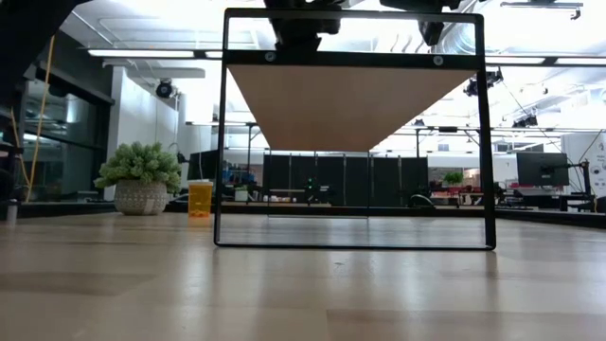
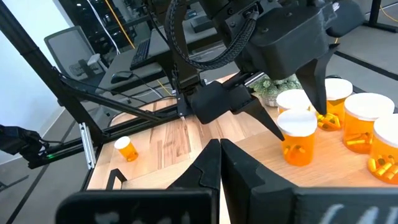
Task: Pick and place medicine bottles onto shelf by color
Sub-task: Put the orange pill bottle on the shelf, then adjust the pill bottle on the shelf
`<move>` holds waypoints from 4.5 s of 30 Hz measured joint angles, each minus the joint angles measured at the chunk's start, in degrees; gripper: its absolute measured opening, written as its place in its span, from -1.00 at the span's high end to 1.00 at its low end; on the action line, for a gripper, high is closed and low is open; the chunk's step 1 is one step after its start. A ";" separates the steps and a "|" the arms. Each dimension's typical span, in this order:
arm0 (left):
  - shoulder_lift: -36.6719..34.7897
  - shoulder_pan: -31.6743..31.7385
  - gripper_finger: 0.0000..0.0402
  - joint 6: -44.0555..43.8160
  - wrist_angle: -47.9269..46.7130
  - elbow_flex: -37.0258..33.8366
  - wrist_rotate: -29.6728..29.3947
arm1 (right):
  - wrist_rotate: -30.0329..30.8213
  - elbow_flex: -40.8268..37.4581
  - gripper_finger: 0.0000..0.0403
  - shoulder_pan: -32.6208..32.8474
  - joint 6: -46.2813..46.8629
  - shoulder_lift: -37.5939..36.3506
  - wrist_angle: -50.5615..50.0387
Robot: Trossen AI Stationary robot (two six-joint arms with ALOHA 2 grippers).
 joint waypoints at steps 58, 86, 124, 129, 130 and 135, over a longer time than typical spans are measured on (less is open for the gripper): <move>-29.75 -9.01 1.00 -49.60 69.59 -65.20 -13.68 | 2.84 -0.02 1.00 -0.59 0.63 0.02 -2.20; -28.05 -7.87 1.00 -47.61 74.92 -65.18 -14.92 | 4.92 -0.02 1.00 -0.59 0.62 0.02 -2.19; -38.86 -6.03 1.00 -37.45 60.00 -65.46 -2.97 | 4.92 -0.02 1.00 -0.59 1.53 0.04 -2.21; -39.47 -2.00 1.00 -34.53 61.68 -67.04 1.40 | 4.92 -0.02 1.00 -0.60 1.53 0.04 -2.21; -39.00 -1.27 1.00 -34.53 61.79 -67.04 2.48 | 4.92 -0.02 1.00 -0.61 1.53 0.04 -2.21; -36.90 0.89 1.00 -33.19 62.25 -67.12 4.90 | 4.92 -0.02 1.00 -0.61 1.81 0.04 -2.21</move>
